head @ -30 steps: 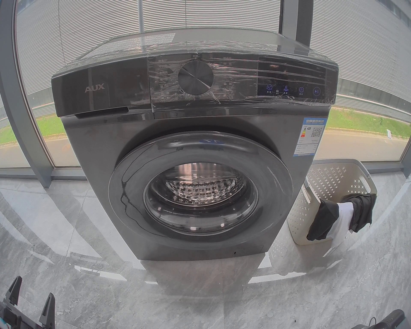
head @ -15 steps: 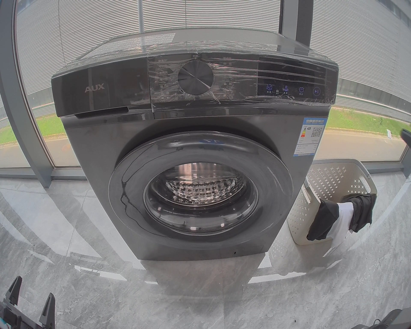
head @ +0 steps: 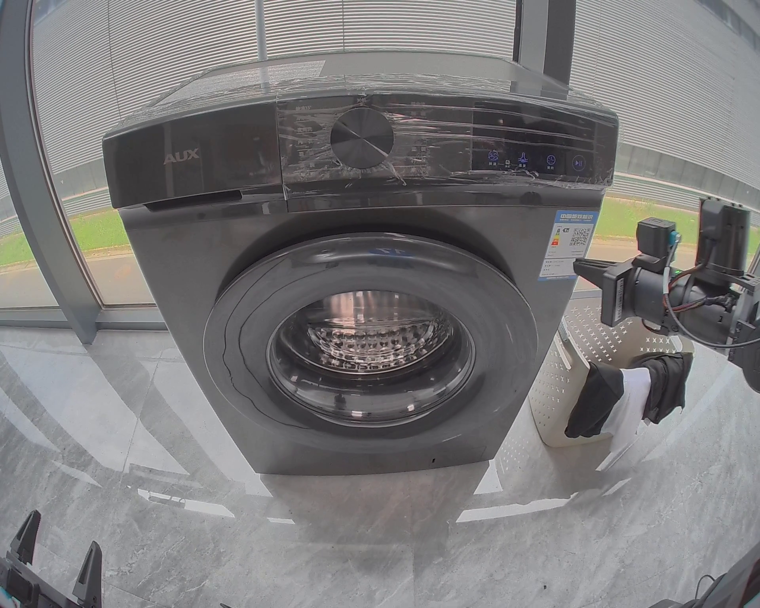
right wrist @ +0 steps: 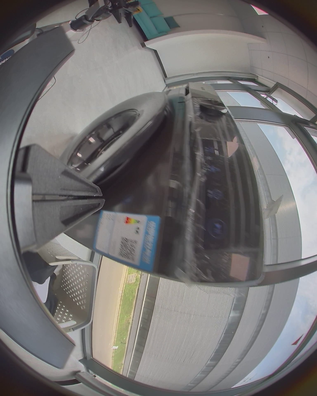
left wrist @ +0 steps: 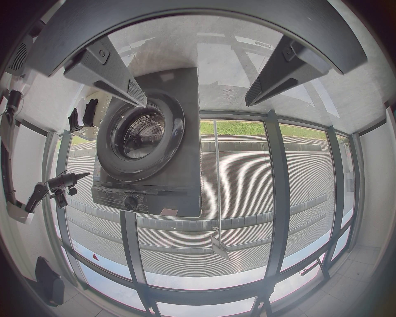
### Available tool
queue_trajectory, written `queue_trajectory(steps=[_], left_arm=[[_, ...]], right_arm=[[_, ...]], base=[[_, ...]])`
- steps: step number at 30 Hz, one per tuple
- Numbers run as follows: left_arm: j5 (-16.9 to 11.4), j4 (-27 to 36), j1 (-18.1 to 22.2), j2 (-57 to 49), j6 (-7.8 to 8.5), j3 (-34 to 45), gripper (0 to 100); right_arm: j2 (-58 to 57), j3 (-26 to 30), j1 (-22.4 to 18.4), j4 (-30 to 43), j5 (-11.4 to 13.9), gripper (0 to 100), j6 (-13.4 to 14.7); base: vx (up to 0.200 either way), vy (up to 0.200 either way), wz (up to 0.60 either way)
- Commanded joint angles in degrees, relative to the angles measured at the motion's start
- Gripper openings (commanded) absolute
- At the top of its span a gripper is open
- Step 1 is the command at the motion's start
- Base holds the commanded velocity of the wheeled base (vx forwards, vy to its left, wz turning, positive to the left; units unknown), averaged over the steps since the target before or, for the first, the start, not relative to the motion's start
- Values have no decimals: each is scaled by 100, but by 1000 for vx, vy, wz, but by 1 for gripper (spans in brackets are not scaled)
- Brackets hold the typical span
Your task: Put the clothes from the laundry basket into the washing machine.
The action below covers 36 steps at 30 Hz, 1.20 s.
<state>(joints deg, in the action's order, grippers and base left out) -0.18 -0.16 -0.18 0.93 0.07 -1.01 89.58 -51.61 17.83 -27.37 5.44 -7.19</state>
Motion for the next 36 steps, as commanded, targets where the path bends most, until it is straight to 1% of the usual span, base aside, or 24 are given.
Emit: queue_trajectory(steps=[1,4,5,6,9,13,19,27,32,36], left_arm=[[1,-2,1,-93,1,92,100],[1,-2,1,-93,1,92,100],[1,-2,1,-93,1,92,100],[1,-2,1,-93,1,92,100],[1,-2,1,-93,1,92,100],[1,-2,1,-93,1,92,100],[1,-2,1,-93,10,101,100],[1,-2,1,-93,10,92,100],[1,-2,1,-93,1,92,100],[1,-2,1,-93,1,92,100]], right_arm=[[745,-200,80,-76,72,0,-10],[930,-437,80,-85,89,0,-10],[930,-437,80,-85,89,0,-10],[1097,-657,80,-93,89,0,-1],[1352,-973,80,-216,80,0,7],[1686,-1219,80,-383,80,0,16],[1941,-1228,80,-401,159,0,16],[2090,-1263,71,-410,168,0,7],[2011,-1202,97,-410,300,0,-19],[1783,-1035,220,-410,300,0,-19]], base=[[0,0,0],[0,0,0],[0,0,0],[0,0,0],[0,0,0],[0,0,0],[0,0,0],[0,0,0],[0,0,0],[0,0,0]])
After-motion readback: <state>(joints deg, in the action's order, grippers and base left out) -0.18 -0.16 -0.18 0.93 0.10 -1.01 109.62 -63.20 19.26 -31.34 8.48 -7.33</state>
